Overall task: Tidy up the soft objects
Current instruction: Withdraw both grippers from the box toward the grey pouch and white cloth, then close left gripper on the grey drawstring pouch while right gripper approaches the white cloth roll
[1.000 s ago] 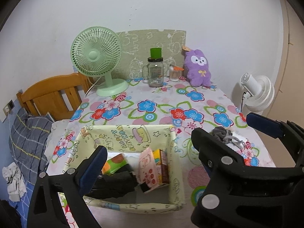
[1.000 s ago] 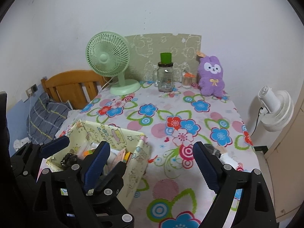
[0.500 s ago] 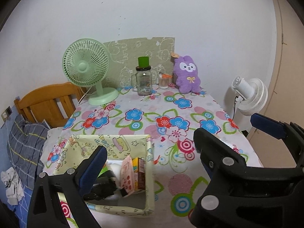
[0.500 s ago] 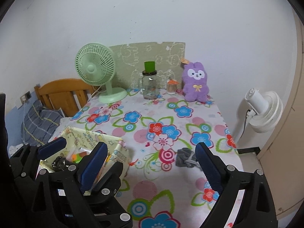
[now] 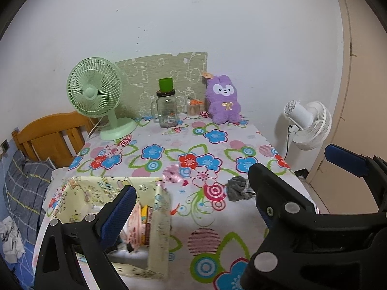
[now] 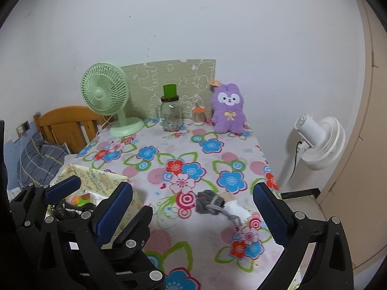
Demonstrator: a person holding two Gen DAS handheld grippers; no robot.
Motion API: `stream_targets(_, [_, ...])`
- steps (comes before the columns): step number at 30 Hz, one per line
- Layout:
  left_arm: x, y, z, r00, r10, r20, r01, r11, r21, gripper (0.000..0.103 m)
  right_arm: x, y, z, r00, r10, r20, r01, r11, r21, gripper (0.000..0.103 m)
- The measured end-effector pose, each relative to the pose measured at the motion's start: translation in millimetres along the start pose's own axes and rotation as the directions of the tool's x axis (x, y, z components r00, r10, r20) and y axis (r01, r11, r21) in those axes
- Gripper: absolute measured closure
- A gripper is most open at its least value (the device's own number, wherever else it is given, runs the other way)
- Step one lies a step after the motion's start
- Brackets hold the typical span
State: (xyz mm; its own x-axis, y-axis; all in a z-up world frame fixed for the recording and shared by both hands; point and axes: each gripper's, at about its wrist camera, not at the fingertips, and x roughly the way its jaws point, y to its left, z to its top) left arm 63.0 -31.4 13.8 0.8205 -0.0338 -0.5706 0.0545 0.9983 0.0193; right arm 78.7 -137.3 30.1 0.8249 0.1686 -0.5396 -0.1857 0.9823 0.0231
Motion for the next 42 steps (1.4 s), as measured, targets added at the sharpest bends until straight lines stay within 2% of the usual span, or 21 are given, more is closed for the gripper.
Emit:
stream_targets(14, [22.4,-30.1,-10.7,1.0,-0.013,-0.024,0.013,1.0,0.009,0.003,10.2,-31.0,-15.4,1.0,-0.026,0.005,0.026,1.0,-0.011,0.001])
stream_targets(23, [45.3,-41.4,-18.3,0.997,-0.024,-0.075,0.025,1.0,0.0,0.004,28.0,-50.4,-27.3,0.999,-0.023,-0.037,0.024,0.999,0.022,0.001])
stream_targets(30, [64.0,-51.4,-26.6,0.993,-0.024,-0.118,0.026,1.0,0.014,0.007,40.5,-59.3,-36.9,0.998,-0.038,-0.046,0.038,0.999,-0.004,0.001])
stream_targets(40, [90.0,-63.3,-31.6,0.988,-0.022,-0.152,0.025,0.999,0.02,0.012,61.5,-77.6,-47.2,0.996,-0.039,-0.085,0.041,0.999,0.019,0.003])
stream_targets(42, [96.2,-66.6,-31.4,0.987,-0.032,-0.159,0.036,0.999,0.023,0.017,66.1,-81.7,-48.5,0.995,-0.037,-0.092,0.04,0.999,0.024,0.004])
